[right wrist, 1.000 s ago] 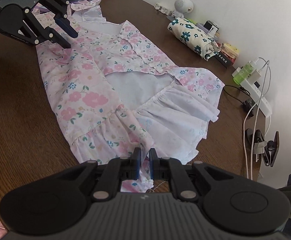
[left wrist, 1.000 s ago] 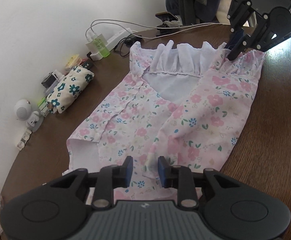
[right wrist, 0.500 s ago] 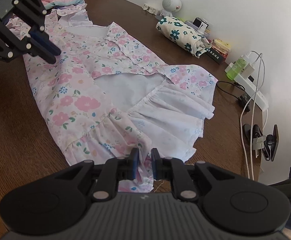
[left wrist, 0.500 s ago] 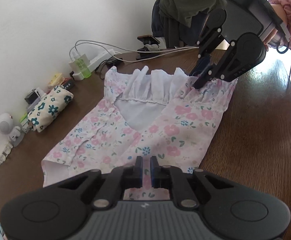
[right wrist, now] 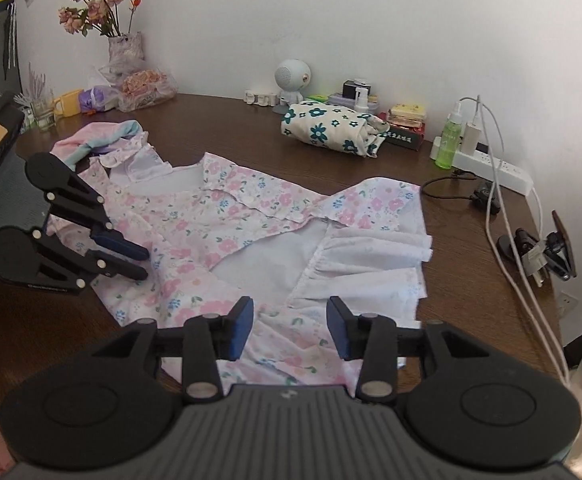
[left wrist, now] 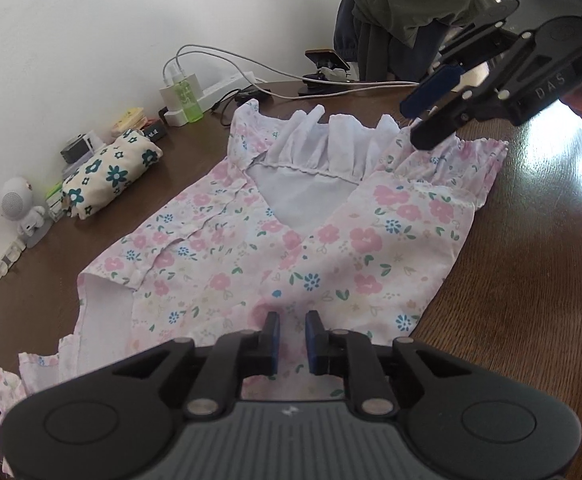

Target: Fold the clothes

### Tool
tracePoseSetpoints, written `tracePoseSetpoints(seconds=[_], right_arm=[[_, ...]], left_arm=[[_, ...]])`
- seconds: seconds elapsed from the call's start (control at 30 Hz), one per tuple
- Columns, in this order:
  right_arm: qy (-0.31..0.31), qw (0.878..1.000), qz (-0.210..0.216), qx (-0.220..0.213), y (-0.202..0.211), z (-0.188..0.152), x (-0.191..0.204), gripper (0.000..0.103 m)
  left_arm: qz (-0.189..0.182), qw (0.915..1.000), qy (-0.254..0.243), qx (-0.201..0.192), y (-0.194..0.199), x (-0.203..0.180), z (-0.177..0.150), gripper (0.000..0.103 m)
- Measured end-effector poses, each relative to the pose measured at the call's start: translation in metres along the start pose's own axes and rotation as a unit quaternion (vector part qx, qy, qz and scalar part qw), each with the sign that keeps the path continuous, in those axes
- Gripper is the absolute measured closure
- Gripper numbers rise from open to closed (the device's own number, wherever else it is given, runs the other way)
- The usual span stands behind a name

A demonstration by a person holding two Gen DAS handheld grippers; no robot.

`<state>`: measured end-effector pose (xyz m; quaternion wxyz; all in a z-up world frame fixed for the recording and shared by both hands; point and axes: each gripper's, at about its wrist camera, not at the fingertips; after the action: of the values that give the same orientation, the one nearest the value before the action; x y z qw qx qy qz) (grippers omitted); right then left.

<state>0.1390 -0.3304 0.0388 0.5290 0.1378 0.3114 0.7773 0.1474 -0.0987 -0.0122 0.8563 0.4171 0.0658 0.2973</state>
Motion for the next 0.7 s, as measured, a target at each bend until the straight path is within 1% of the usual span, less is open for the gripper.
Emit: tracePoseSetpoints(seconds=[0.07, 0.17, 0.2, 0.27, 0.33, 0.53, 0.7], right_arm=[[0.007, 1.000, 0.025, -0.008, -0.005, 0.000, 0.019, 0.062], [0.026, 0.997, 0.068, -0.020, -0.018, 0.002, 0.056, 0.067], [0.040, 0.996, 0.074, -0.018, -0.025, 0.002, 0.065, 0.070], [0.069, 0.994, 0.083, -0.013, -0.040, 0.001, 0.084, 0.071], [0.095, 0.992, 0.085, -0.014, -0.046, -0.004, 0.090, 0.071], [0.093, 0.993, 0.072, 0.001, -0.047, -0.021, 0.057, 0.071], [0.085, 0.996, 0.036, 0.006, -0.033, -0.037, 0.018, 0.071]], left_arm=[[0.000, 1.0000, 0.006, -0.003, 0.001, 0.000, -0.001, 0.089], [0.000, 0.9999, 0.012, -0.006, 0.002, 0.001, -0.003, 0.089], [-0.001, 0.9999, 0.014, -0.006, 0.003, 0.001, -0.004, 0.089], [-0.002, 0.9997, 0.023, -0.009, 0.005, 0.004, -0.007, 0.088], [-0.004, 0.9994, 0.033, -0.012, 0.007, 0.009, -0.010, 0.085], [-0.005, 0.9979, 0.061, -0.021, 0.011, 0.022, -0.018, 0.083], [0.005, 0.9969, 0.075, -0.023, 0.017, 0.027, -0.025, 0.082]])
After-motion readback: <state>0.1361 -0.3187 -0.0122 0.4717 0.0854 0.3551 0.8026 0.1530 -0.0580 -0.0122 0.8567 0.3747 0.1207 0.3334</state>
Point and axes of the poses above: each gripper's, at about its wrist camera, not at the fingertips, and y roughly against the way its jaws point, x to its left, z to its top, and after that the axes turned 10 degrees about -z, right-handed
